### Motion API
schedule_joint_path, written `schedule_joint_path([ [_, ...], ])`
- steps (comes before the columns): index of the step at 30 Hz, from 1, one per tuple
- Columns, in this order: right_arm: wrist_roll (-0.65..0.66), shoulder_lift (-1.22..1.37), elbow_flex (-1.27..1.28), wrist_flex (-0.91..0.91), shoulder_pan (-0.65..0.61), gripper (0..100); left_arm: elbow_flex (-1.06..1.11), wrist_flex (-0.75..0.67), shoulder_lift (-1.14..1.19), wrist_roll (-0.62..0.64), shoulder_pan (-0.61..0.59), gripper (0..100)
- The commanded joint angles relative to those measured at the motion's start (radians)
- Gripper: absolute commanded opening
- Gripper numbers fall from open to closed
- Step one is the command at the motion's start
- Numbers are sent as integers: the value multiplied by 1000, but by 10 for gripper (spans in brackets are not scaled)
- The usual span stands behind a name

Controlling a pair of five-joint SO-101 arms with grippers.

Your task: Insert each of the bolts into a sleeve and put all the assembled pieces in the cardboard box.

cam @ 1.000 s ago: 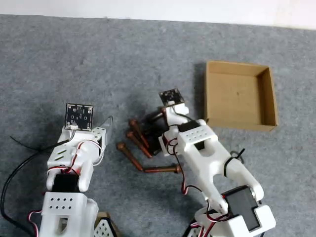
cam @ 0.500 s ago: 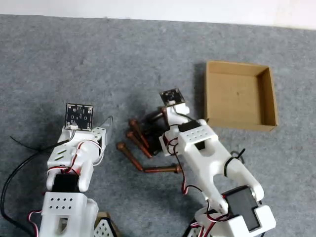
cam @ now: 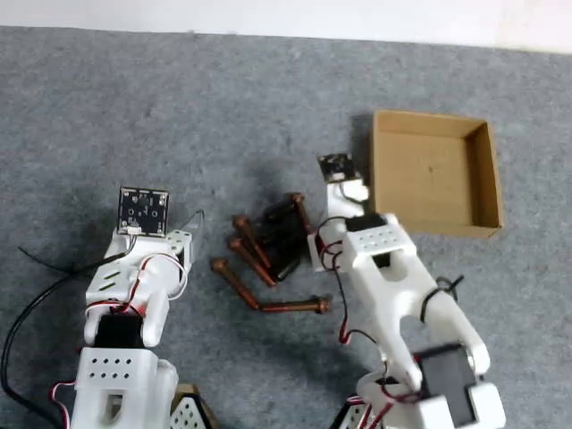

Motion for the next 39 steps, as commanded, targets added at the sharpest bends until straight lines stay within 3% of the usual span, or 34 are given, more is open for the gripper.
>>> schedule_joint_path([
  [1,-6,-183,21,7,16,3,-10,-17,2,6,-7,232],
  [16,63,-720,444,-257,12,3,-12,-17,2,6,-7,232],
  [24,63,-751,458,-259,12,3,-42,-15,10,6,42,232],
  [29,63,-751,458,-259,12,3,-137,146,13,-37,107,234],
  [39,64,-751,458,-260,12,3,-180,216,15,-41,176,234],
])
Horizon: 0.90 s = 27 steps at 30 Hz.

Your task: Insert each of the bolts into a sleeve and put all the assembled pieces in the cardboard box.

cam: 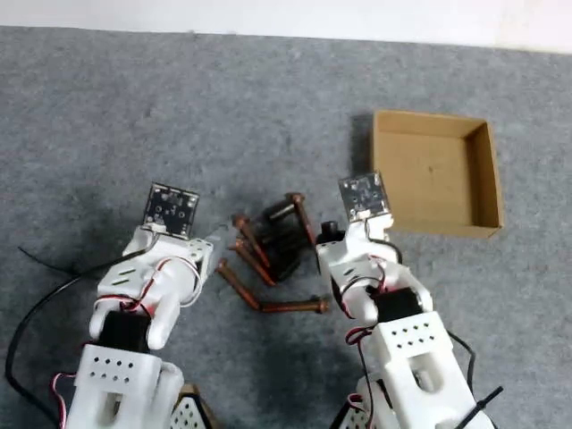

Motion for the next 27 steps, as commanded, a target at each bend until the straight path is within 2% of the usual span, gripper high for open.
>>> schedule_joint_path([
  [1,9,-30,-13,-33,7,3,-65,12,16,-8,19,234],
  [5,9,-30,-13,-33,7,3,-90,12,122,-8,22,235],
  [9,9,-30,-12,-33,7,3,-214,14,401,-5,27,235],
  [12,9,-30,-12,-33,7,3,-315,17,598,-3,73,235],
  [15,9,-30,-12,-33,7,3,-400,26,668,0,122,234],
  [17,9,-30,-12,-33,7,3,-426,72,657,66,136,234],
  [22,9,-30,-12,-33,8,3,-444,149,607,420,142,235],
  [27,9,-30,-10,-33,10,3,-443,167,598,445,185,235],
])
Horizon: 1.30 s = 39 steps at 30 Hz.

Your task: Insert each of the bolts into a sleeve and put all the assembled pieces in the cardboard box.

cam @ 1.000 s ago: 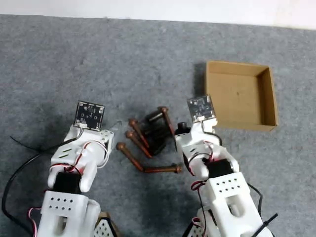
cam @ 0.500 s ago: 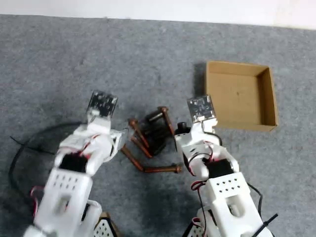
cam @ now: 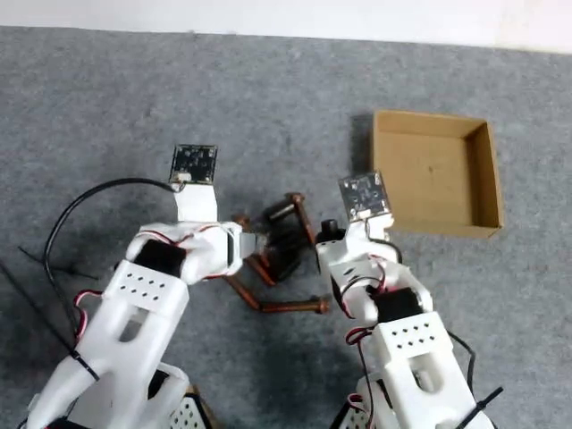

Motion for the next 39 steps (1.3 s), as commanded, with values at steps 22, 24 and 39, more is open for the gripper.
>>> schedule_joint_path([
  [22,54,-27,64,-148,7,3,62,74,68,244,35,232],
  [24,55,-27,64,-148,7,3,58,32,127,255,36,231],
  [39,55,-27,64,-148,7,3,-12,6,355,275,35,231],
])
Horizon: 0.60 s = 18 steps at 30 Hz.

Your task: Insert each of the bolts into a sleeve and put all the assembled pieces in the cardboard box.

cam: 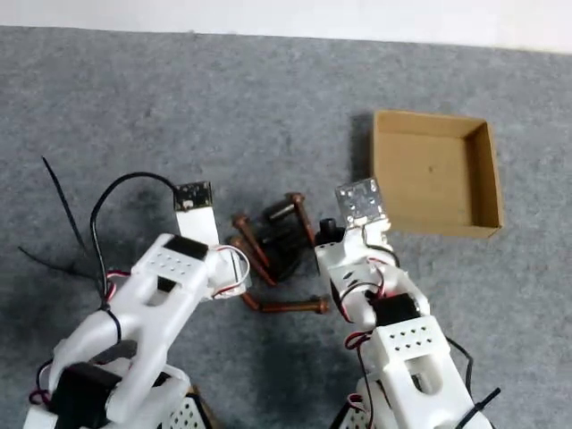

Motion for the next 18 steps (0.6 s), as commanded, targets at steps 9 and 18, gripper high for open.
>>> schedule_joint_path([
  [9,12,-27,-12,-25,7,3,-47,-181,142,8,8,231],
  [18,11,-27,-10,-25,7,3,-47,-221,157,8,-16,231],
])
